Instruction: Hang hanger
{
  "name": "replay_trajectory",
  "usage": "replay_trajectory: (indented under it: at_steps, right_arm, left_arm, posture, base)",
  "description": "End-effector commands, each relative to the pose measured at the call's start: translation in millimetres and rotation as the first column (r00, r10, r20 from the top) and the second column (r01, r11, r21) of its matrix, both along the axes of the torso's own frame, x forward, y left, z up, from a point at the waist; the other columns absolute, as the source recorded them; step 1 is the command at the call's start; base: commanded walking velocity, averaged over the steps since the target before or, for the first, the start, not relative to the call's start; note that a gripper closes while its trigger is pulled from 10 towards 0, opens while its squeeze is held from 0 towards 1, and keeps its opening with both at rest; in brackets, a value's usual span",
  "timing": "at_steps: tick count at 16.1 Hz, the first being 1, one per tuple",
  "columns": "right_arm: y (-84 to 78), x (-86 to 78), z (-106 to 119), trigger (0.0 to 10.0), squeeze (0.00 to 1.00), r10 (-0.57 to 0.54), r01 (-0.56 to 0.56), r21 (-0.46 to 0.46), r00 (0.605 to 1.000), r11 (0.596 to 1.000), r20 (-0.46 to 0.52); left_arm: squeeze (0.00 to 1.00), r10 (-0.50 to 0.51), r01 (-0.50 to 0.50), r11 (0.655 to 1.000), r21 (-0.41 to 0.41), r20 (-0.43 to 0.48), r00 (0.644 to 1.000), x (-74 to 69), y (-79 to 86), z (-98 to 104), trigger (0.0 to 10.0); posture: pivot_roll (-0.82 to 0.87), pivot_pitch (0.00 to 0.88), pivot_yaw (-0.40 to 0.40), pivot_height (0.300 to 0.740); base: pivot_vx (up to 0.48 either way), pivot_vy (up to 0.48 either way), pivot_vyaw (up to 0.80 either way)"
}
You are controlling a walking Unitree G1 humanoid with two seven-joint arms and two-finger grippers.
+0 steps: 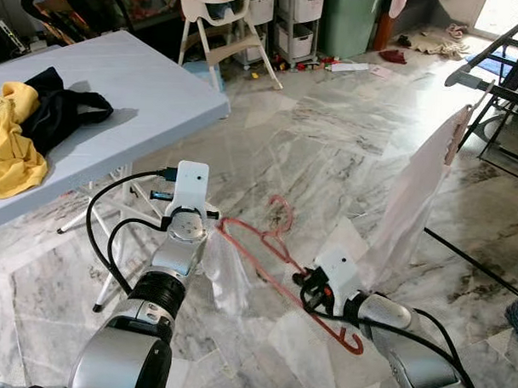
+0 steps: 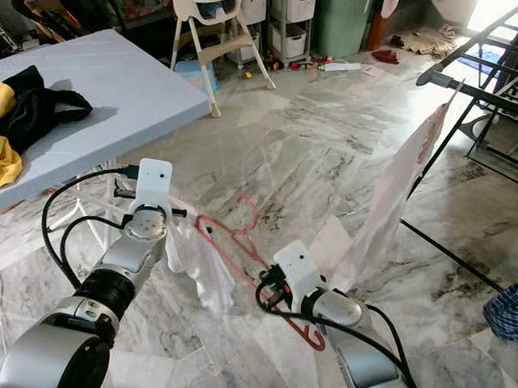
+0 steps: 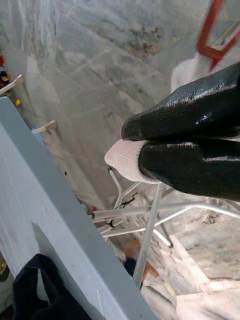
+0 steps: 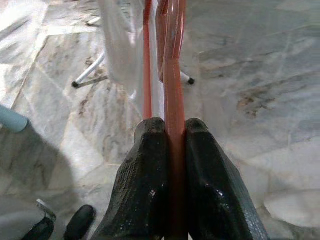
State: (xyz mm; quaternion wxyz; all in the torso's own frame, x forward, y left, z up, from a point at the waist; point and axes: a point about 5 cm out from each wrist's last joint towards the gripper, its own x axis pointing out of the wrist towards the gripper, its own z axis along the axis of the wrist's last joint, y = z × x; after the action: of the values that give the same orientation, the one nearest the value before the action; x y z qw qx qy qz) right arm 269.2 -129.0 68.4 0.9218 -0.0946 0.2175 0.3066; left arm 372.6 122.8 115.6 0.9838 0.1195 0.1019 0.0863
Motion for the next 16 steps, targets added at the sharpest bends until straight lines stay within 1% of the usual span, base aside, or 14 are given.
replay_trajectory:
  at_steps: [1, 2, 3, 4, 5, 7, 8, 9, 10, 12, 13, 14, 16]
  right_arm:
    - [-0.8, 5.3, 3, 10.0, 0.00, -0.041, 0.041, 0.010, 0.999, 0.999, 0.019]
    - [-0.5, 6.1, 3, 10.0, 0.00, -0.051, 0.050, 0.014, 0.999, 0.999, 0.018]
    - [-0.6, 8.6, 1, 10.0, 0.00, -0.090, 0.090, 0.031, 0.996, 0.995, 0.004]
    - [-2.0, 11.1, -1, 10.0, 0.00, -0.114, 0.114, 0.028, 0.993, 0.993, 0.009]
    - [0.4, 11.3, 0, 10.0, 0.00, -0.100, 0.100, 0.055, 0.995, 0.993, 0.003]
    - [2.9, 10.8, 3, 10.0, 0.00, -0.073, 0.072, 0.074, 0.997, 0.995, 0.003]
    - [3.2, 10.4, 3, 10.0, 0.00, -0.063, 0.064, 0.090, 0.998, 0.994, -0.016]
    - [6.5, 7.5, 5, 10.0, 0.00, -0.003, 0.006, 0.111, 1.000, 0.994, -0.027]
    - [7.2, 3.8, 7, 10.0, 0.00, 0.046, -0.041, 0.126, 0.998, 0.991, -0.036]
    - [4.6, -0.2, 9, 10.0, 0.00, 0.087, -0.081, 0.132, 0.995, 0.988, -0.040]
    - [0.5, -6.3, 11, 10.0, 0.00, 0.139, -0.133, 0.135, 0.990, 0.982, -0.035]
    - [-6.7, -15.5, 16, 10.0, 0.00, 0.208, -0.200, 0.163, 0.978, 0.966, -0.031]
    - [-11.0, -21.2, 18, 10.0, 0.00, 0.253, -0.241, 0.184, 0.966, 0.953, -0.047]
  left_arm:
    - [0.00, -0.008, 0.008, 1.000, -0.015, 0.006, 1.000, -2.4, -4.1, 1, 10.0]
    - [0.00, -0.016, 0.016, 1.000, -0.018, 0.007, 1.000, -3.3, -6.7, 1, 10.0]
    - [0.00, -0.035, 0.035, 0.999, -0.026, 0.003, 0.999, -6.5, -14.7, -1, 10.0]
    - [0.00, -0.063, 0.063, 0.997, -0.037, -0.009, 0.998, -9.8, -21.8, -4, 10.0]
    - [0.00, -0.109, 0.108, 0.994, -0.030, -0.008, 0.994, -12.5, -29.5, -5, 10.0]
    - [0.00, -0.137, 0.137, 0.990, -0.027, -0.010, 0.990, -15.1, -36.9, -6, 10.0]
    - [0.00, -0.164, 0.164, 0.986, -0.027, 0.003, 0.986, -15.9, -41.3, -5, 10.0]
    - [0.00, -0.206, 0.206, 0.979, 0.002, 0.016, 0.978, -17.5, -47.6, -4, 10.0]
    - [0.00, -0.196, 0.195, 0.980, 0.046, 0.025, 0.980, -16.1, -44.8, -4, 10.0]
    - [0.00, -0.166, 0.164, 0.984, 0.071, 0.023, 0.986, -13.7, -36.9, -4, 10.0]
    - [0.00, -0.143, 0.140, 0.987, 0.082, 0.027, 0.989, -11.0, -29.3, -3, 10.0]
    - [0.00, -0.146, 0.143, 0.985, 0.091, 0.030, 0.989, -7.5, -21.4, -1, 10.0]
    - [0.00, -0.176, 0.168, 0.978, 0.127, 0.049, 0.983, -5.6, -18.9, 2, 10.0]
  posture:
    - [-0.14, 0.072, 0.098, 0.740]
    - [-0.14, 0.071, 0.099, 0.740]
    - [-0.14, 0.072, 0.101, 0.740]
    - [-0.14, 0.072, 0.100, 0.740]
    - [-0.14, 0.073, 0.101, 0.740]
    - [-0.14, 0.073, 0.101, 0.740]
    - [-0.14, 0.073, 0.101, 0.740]
    - [-0.14, 0.071, 0.102, 0.740]
    - [-0.14, 0.070, 0.102, 0.740]
    - [-0.14, 0.070, 0.102, 0.740]
    - [-0.14, 0.068, 0.100, 0.740]
    - [-0.14, 0.069, 0.100, 0.740]
    - [-0.15, 0.071, 0.101, 0.740]
  base:
    - [0.000, 0.000, 0.00]
    - [0.000, 0.000, 0.00]
    - [0.000, 0.000, 0.00]
    - [0.000, 0.000, 0.00]
    - [0.000, 0.000, 0.00]
    - [0.000, 0.000, 0.00]
    - [0.000, 0.000, 0.00]
    - [0.000, 0.000, 0.00]
    - [0.000, 0.000, 0.00]
    - [0.000, 0.000, 0.00]
    - [0.000, 0.000, 0.00]
    - [0.000, 0.000, 0.00]
    - [0.000, 0.000, 0.00]
